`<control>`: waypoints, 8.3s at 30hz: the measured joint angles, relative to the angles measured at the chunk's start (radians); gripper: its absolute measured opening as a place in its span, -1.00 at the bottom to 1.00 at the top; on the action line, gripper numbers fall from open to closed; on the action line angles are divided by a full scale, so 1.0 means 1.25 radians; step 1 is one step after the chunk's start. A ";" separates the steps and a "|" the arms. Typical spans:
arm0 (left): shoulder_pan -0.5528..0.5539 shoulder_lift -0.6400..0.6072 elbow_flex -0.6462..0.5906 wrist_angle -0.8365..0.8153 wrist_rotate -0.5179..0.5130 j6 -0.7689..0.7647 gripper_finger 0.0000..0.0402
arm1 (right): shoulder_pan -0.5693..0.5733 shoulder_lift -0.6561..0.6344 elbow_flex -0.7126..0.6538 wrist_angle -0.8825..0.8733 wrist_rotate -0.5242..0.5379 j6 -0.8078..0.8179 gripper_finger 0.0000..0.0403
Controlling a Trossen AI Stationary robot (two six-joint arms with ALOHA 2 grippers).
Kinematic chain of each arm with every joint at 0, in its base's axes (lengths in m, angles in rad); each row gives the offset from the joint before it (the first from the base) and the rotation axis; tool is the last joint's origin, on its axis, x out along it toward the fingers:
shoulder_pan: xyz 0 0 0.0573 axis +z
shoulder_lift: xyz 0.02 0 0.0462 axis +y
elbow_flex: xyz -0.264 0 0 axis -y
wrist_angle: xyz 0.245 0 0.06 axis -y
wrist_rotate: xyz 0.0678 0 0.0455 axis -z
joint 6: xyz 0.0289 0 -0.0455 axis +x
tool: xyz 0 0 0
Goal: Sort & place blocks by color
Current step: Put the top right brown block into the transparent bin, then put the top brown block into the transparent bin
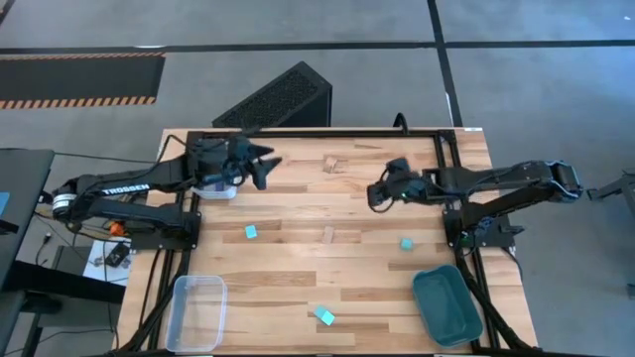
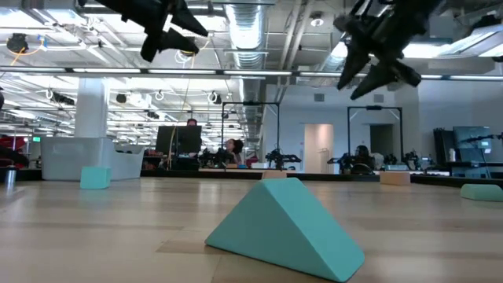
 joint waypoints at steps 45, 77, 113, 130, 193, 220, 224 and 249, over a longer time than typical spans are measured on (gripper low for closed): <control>-0.064 0.226 -0.001 0.100 -0.040 -0.086 0.04 | -0.647 0.409 0.053 -0.173 -0.230 -0.573 -0.32; 0.015 0.382 0.002 0.420 0.333 -0.294 0.74 | 0.098 0.329 0.232 0.196 0.065 -0.750 -0.46; 0.040 0.291 0.111 -0.120 0.296 -0.168 -0.49 | 0.096 0.418 0.413 0.137 0.073 -0.747 0.12; -0.677 -0.021 0.014 -0.614 0.305 -0.367 -0.49 | 0.006 0.440 0.412 0.236 -0.220 -0.489 0.25; -0.998 -0.009 0.111 -0.961 0.006 -0.969 0.42 | 0.025 1.146 1.138 0.218 -0.452 -0.844 0.64; -0.938 -0.009 0.111 -0.963 0.021 -1.019 0.42 | 0.016 1.241 1.168 0.222 -0.546 -0.847 0.47; -0.929 -0.009 0.111 -0.963 0.016 -1.005 0.42 | 0.020 1.243 1.168 0.223 -0.544 -0.845 0.32; -0.779 -0.039 0.111 -0.921 -0.121 -0.824 0.42 | 0.015 1.023 1.169 -0.052 -0.468 -0.885 -0.41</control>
